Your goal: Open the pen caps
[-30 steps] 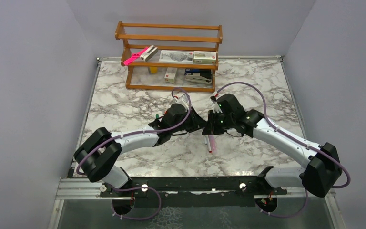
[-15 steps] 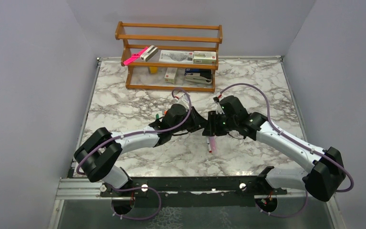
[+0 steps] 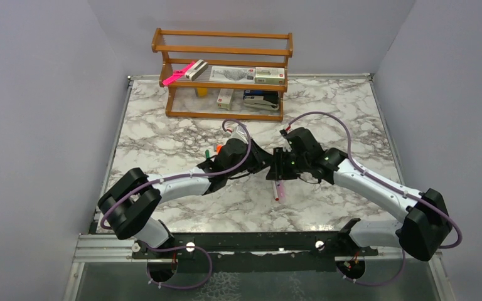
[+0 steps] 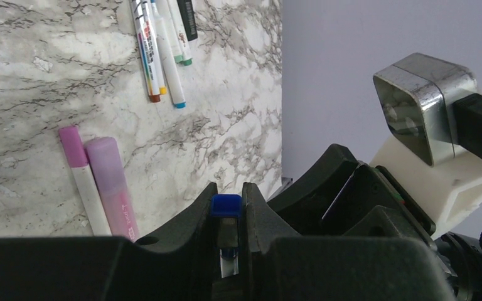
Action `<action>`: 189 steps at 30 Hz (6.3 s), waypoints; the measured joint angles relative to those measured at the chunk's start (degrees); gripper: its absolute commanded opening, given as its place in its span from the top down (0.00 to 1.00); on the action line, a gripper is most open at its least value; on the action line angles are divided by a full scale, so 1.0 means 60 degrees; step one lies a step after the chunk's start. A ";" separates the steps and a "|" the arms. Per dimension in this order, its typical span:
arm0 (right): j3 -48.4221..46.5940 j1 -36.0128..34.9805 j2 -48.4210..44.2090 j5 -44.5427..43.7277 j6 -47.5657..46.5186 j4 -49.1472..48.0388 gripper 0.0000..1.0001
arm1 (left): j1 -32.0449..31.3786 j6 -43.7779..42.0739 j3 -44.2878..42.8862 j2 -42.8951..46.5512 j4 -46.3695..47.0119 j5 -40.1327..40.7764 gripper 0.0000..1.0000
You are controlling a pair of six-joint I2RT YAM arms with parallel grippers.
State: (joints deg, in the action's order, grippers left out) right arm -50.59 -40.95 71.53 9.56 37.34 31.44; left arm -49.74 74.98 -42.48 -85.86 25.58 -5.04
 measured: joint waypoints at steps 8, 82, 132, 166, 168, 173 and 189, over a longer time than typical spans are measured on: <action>0.0011 -0.0211 0.0313 -0.0117 0.0135 -0.0131 0.99 | -0.0361 0.0481 0.0171 -0.0153 0.0018 0.1042 1.00; -0.3952 0.0532 0.6455 -0.6947 -0.2812 0.1934 0.86 | 0.2779 -0.4003 0.0783 0.3002 -0.4703 -0.1698 1.00; -0.2969 0.0714 0.4601 -0.4331 -0.2692 0.1599 0.73 | 0.4335 -0.6448 -0.1599 -0.0623 -0.6364 -0.0040 0.80; 0.0525 0.0707 0.1180 -0.1417 -0.1821 0.0732 0.73 | 0.4652 -0.6502 -0.1880 0.1275 -0.6907 -0.1147 0.04; 0.0586 0.0696 0.1180 -0.1402 -0.1756 0.0674 0.72 | 0.4652 -0.6386 -0.1803 0.1625 -0.6903 -0.1443 0.01; 0.0663 0.0692 0.1224 -0.1384 -0.1636 0.0477 0.63 | 0.4652 -0.6178 -0.1239 0.2514 -0.6914 -0.2051 0.01; 0.1220 0.0692 0.2204 -0.0681 -0.1188 -0.0754 0.65 | 0.4645 -0.5344 0.0036 0.3646 -0.6404 -0.3213 0.01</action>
State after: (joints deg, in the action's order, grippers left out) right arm -43.27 -36.80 84.75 5.48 30.22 26.92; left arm -21.87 42.92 -42.26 -63.99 -12.84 -24.32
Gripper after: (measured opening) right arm 0.397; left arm 0.991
